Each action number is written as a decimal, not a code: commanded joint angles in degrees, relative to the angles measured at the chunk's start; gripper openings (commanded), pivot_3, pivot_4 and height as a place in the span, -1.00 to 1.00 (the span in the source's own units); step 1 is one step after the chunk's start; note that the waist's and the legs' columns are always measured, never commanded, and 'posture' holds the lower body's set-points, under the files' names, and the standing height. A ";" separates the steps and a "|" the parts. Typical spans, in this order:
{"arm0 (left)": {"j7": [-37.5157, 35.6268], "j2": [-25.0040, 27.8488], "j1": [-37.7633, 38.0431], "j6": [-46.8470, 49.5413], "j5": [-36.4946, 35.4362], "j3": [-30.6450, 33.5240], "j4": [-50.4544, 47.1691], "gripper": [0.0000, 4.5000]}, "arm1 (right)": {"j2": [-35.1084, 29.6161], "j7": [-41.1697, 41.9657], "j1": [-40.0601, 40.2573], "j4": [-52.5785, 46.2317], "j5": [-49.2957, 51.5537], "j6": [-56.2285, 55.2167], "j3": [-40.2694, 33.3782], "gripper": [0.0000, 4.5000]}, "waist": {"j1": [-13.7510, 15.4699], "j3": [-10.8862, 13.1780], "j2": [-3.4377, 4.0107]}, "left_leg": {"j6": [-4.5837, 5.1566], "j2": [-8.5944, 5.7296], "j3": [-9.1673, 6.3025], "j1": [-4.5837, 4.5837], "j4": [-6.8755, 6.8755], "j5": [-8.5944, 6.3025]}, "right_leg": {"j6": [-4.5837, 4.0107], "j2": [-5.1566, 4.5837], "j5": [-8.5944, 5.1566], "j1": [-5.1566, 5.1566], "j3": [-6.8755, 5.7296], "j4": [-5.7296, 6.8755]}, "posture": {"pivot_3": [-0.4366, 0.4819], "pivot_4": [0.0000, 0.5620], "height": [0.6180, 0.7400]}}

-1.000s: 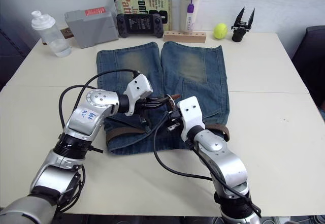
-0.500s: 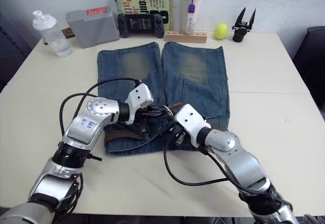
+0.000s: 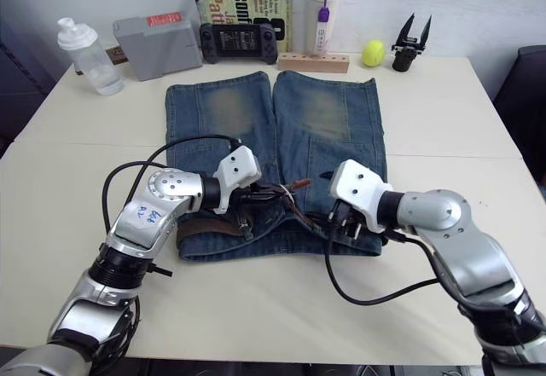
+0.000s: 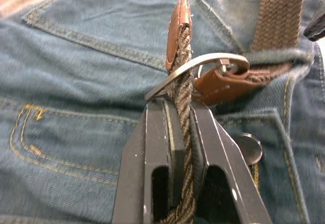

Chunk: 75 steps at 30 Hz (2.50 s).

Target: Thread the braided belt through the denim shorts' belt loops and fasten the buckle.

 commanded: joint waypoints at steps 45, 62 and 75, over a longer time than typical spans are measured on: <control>0.78 2.64 -6.69 7.91 -14.81 10.14 -3.29 0.99 | -5.64 26.63 -26.90 36.53 -10.70 -46.99 3.48 -1.00 | -0.16 0.03 0.05 | 0.02 0.10 -0.17 -0.06 0.48 -0.01 | 0.00 0.04 0.00 0.19 -0.07 0.13 | -0.05 -0.47 0.30; 8.42 -6.19 -8.18 3.47 -8.02 2.20 -0.86 -0.14 | -4.16 25.40 -26.01 31.89 -12.21 -38.54 2.47 -1.00 | -0.17 0.03 0.05 | 0.02 0.07 -0.20 -0.07 0.46 -0.01 | 0.02 0.06 0.01 0.26 -0.16 0.16 | -0.05 -0.47 0.30; 9.82 -9.50 -5.84 15.11 -17.88 10.97 1.82 -1.00 | -3.32 21.15 -17.61 27.15 -2.99 -24.36 -4.81 -0.47 | -0.19 0.03 0.05 | 0.02 0.08 -0.21 -0.06 0.48 -0.01 | 0.02 0.06 0.01 0.27 -0.16 0.15 | -0.05 -0.47 0.30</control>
